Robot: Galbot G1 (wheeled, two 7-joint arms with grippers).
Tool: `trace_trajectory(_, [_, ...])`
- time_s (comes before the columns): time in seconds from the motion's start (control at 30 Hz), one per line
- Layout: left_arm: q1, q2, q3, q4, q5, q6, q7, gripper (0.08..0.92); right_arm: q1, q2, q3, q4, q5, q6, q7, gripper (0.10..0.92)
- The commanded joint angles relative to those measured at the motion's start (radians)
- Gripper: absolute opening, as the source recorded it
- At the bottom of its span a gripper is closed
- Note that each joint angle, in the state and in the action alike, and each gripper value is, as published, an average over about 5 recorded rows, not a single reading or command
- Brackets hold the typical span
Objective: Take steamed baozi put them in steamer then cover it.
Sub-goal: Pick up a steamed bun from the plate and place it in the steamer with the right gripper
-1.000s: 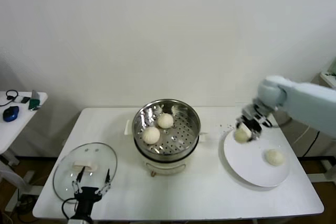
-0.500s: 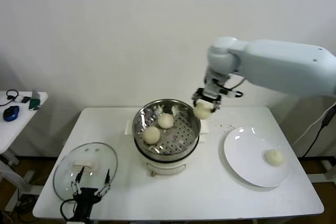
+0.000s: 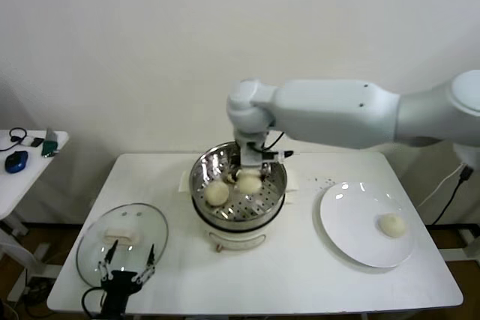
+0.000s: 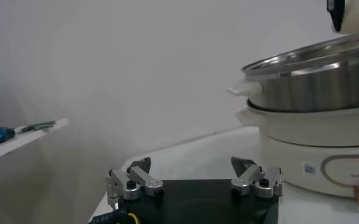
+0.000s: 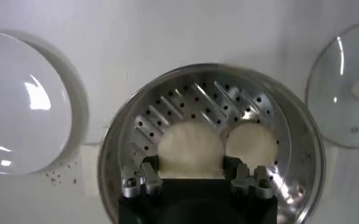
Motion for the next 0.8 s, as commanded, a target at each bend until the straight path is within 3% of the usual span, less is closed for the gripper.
trace_trajectory(0.03, [0.006, 0.004, -0.002, 0.000, -0.005, 0.002, 0.000, 0.823, -0.104, 0.074, 0.005, -0.019, -0.059, 0.038, -0.018, 0.684])
trace_trajectory(0.5, [-0.004, 0.009, -0.001, 0.019, -0.013, -0.001, -0.007, 0.823, -0.136, 0.080, -0.001, -0.012, -0.066, 0.016, -0.051, 0.702])
trace_trajectory(0.8, [-0.001, 0.008, -0.002, 0.017, -0.013, -0.003, -0.008, 0.823, -0.131, 0.075, 0.051, -0.040, -0.110, 0.034, -0.049, 0.820])
